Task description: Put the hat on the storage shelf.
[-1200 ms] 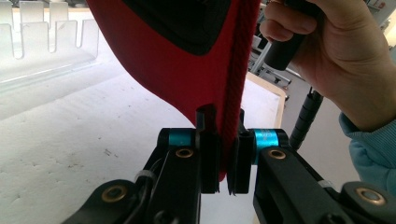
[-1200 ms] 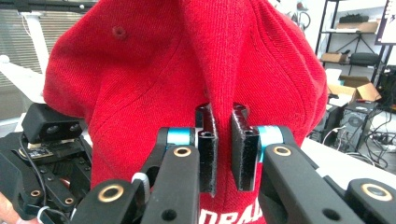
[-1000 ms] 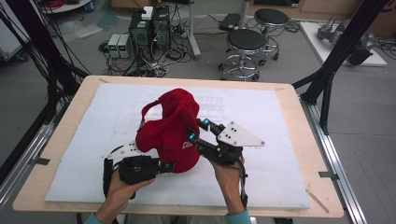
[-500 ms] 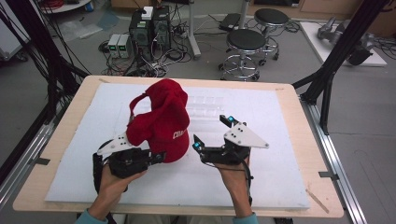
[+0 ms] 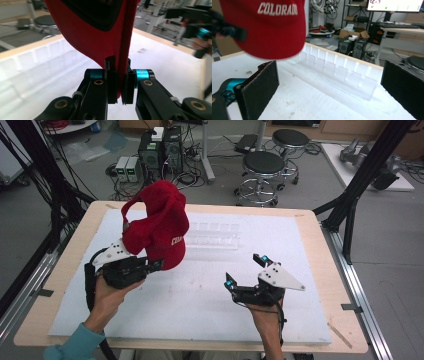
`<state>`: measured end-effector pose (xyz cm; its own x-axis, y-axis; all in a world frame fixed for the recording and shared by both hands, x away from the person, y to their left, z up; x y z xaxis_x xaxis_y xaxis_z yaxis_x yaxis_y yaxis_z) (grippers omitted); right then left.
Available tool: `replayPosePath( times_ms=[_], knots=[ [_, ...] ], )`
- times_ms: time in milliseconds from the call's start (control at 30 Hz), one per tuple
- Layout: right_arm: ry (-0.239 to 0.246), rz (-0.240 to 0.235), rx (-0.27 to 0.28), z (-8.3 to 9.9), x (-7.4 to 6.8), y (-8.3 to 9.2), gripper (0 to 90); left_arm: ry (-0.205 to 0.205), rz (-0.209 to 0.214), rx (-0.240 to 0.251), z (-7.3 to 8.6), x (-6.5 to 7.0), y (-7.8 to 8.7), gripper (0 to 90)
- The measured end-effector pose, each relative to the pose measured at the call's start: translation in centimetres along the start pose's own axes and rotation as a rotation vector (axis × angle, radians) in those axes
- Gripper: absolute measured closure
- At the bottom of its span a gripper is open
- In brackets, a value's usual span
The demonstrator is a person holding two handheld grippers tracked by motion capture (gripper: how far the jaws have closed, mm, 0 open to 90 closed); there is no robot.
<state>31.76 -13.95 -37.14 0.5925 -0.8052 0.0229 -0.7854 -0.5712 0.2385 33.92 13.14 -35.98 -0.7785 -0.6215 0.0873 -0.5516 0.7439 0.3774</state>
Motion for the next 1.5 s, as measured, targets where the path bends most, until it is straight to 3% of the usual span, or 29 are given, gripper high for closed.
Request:
replayPosePath(
  times_ms=[33,67,167,500,867,967,1100,1300,1500],
  knots=[
    [-0.006,0.007,-0.001,0.6,0.3,0.5,0.5,0.000,-0.021,-0.002,-0.3,-0.9,-0.1,85.4],
    [-0.006,0.007,-0.001,0.6,0.3,0.5,0.5,0.000,-0.021,-0.002,-0.3,-0.9,-0.1,85.4],
    [-0.015,0.029,0.000,1.6,1.2,1.4,0.5,-0.031,-0.072,-0.022,-0.5,-2.3,-0.6,85.4],
    [-0.051,0.049,0.004,4.1,2.3,2.7,0.5,-0.019,-0.136,-0.051,-0.4,-5.2,-2.3,85.4],
    [-0.070,0.059,0.008,5.9,3.3,3.6,0.5,0.009,-0.178,-0.051,-0.3,-7.9,-3.7,85.4],
    [-0.087,0.061,0.007,6.7,3.7,3.6,0.5,0.041,-0.195,-0.049,0.1,-9.2,-4.0,85.4],
    [-0.092,0.062,0.000,7.2,3.9,3.4,0.5,0.054,-0.205,-0.058,0.0,-10.3,-4.0,85.5],
    [-0.100,0.061,0.002,7.8,4.0,3.0,0.5,0.032,-0.222,-0.058,-1.4,-11.4,-3.8,85.5],
    [-0.115,0.061,0.007,8.2,4.0,2.6,0.5,0.038,-0.232,-0.071,-1.3,-12.3,-4.6,85.5]
  ],
)
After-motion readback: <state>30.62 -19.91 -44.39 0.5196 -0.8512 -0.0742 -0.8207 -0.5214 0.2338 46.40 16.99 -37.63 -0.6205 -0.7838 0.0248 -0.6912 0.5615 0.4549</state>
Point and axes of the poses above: each handheld gripper's, and its own axes: y roughly backward along the jaws, z roughly out of its underside, x roughly to its right, the point moved 8 cm from there along -y, roughly forward along the jaws, and after that the axes turned 5 degrees about -x, right-handed, at the moved point
